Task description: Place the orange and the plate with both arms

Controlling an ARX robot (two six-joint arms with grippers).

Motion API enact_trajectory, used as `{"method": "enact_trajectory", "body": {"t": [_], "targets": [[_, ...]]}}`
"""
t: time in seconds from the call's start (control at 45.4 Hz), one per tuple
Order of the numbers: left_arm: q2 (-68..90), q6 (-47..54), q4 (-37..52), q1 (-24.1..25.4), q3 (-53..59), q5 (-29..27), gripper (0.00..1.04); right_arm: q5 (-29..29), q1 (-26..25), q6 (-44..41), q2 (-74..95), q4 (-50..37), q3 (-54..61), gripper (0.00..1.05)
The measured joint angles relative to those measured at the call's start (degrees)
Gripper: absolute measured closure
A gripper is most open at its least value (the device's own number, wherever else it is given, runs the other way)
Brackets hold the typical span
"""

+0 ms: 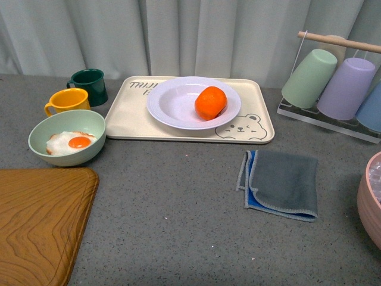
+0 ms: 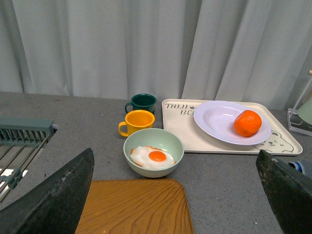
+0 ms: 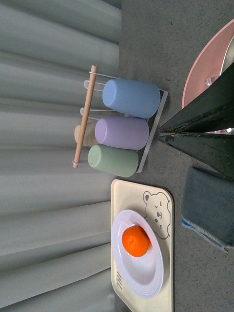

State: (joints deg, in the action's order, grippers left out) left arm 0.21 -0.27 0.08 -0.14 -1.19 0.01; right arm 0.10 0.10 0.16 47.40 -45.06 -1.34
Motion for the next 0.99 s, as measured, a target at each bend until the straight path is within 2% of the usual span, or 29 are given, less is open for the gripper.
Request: {"method": "enact_trajectory", "body": {"t": [0.397,0.992], "targets": [[0.00,0.00,0.00,0.00,0.00,-0.02,0.07,-0.02,0.00,0.02,-17.42,15.43,1.40,1.04],[0.00,0.00,0.00,0.00,0.00,-0.02,0.07,-0.04,0.00,0.02,-31.30,28.79,1.40,1.04]]}}
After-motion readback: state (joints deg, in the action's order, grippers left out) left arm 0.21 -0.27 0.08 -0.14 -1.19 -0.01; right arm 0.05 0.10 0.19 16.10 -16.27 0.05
